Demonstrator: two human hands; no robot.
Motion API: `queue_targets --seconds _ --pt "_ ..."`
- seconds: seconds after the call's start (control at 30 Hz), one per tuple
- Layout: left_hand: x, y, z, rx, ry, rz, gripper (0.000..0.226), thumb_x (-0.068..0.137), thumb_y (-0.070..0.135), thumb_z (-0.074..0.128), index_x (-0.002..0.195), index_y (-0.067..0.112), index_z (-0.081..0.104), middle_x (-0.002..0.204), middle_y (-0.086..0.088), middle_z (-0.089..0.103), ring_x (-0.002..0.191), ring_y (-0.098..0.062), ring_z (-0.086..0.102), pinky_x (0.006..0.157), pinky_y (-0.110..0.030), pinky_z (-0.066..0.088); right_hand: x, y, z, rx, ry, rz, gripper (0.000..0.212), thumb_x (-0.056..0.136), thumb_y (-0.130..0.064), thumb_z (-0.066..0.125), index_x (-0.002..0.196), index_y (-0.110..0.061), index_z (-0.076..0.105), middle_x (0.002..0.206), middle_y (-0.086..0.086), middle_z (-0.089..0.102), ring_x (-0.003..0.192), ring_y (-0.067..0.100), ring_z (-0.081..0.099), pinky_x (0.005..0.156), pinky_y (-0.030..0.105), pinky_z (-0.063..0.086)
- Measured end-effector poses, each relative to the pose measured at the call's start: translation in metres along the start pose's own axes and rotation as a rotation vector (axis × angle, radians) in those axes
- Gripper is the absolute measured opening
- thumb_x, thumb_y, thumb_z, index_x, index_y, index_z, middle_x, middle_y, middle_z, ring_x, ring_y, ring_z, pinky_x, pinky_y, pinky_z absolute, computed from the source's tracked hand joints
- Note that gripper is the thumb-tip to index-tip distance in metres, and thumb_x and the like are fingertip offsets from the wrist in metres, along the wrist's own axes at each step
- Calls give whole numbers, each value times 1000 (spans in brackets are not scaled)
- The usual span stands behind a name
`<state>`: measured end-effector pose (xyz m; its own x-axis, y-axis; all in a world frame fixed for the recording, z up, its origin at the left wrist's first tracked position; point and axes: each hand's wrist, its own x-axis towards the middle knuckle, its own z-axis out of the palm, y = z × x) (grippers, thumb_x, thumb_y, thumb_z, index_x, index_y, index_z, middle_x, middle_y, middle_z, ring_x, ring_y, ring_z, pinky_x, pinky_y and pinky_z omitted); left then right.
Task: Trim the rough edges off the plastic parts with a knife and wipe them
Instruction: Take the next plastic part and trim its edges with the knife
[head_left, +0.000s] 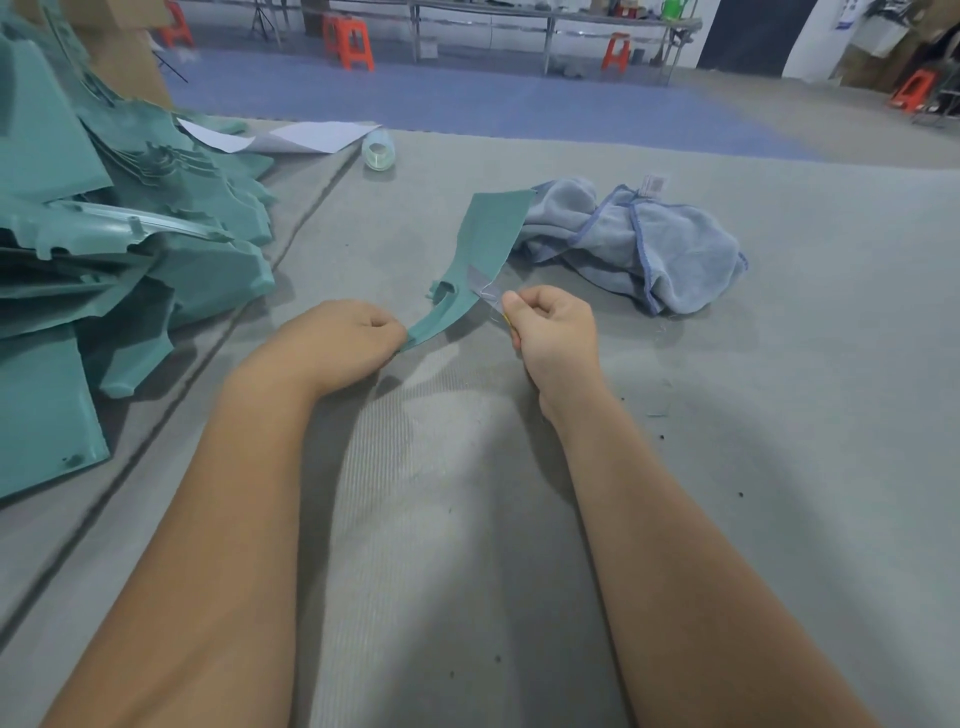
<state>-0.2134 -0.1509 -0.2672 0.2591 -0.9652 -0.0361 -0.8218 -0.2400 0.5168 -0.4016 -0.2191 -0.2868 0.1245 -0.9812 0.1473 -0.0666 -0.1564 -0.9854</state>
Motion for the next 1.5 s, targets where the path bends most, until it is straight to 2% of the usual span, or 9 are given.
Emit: queue_targets --seconds 0.2,0.3,0.5,0.77,0.87,1.0,1.13,1.23,1.5 --pt "1 1 1 81 27 -3 22 82 51 40 89 43 58 77 11 60 75 -11 55 66 -32 44 2 5 1 -6 -6 -24 33 94 -18 59 62 -18 54 49 -5 40 52 14 32 56 28 28" --pt "0 2 5 37 70 61 15 88 59 45 94 51 56 73 12 56 72 -8 54 67 -32 43 5 7 2 2 -14 -30 31 94 -17 59 64 -17 55 52 0 40 54 16 33 57 31 29" --pt "-1 25 14 313 138 84 18 91 33 50 99 39 65 96 4 65 83 -21 56 69 -31 42 7 7 1 47 19 -17 30 94 -17 58 65 -15 55 51 -3 42 51 13 34 54 28 32" --pt "-7 71 52 724 328 103 20 89 21 49 104 13 60 108 -10 59 104 -30 49 74 -36 24 7 -4 -10 495 203 114 29 98 -14 54 69 -14 52 56 2 42 40 5 30 39 16 26" --pt "0 72 61 560 304 51 22 94 20 47 111 12 57 113 -11 55 106 -31 52 70 -35 28 5 -5 -8 487 174 105 26 98 -13 54 72 -12 54 59 4 42 40 4 31 39 15 27" --pt "8 53 49 278 300 47 17 96 26 46 93 14 59 91 -9 60 92 -34 59 66 -33 36 5 -6 -7 449 117 86 25 96 -13 56 71 -13 55 55 4 42 39 6 30 38 15 25" --pt "9 37 34 9 258 5 25 96 29 44 88 15 63 97 -11 66 93 -33 59 78 -38 48 2 -10 -9 400 -64 45 29 94 -12 59 65 -17 61 52 3 44 38 6 31 38 16 24" --pt "11 31 30 -211 307 -38 30 96 26 42 74 14 58 83 -11 63 83 -32 57 69 -37 44 -3 -10 -10 293 -214 -12 28 92 -8 59 65 -14 62 49 3 43 38 4 33 38 14 25" --pt "7 33 39 -217 329 -58 30 94 24 40 65 19 47 77 -7 59 72 -28 52 60 -32 35 -6 -3 0 49 -268 -94 24 94 -8 59 70 -3 60 46 3 40 43 8 33 45 20 30"
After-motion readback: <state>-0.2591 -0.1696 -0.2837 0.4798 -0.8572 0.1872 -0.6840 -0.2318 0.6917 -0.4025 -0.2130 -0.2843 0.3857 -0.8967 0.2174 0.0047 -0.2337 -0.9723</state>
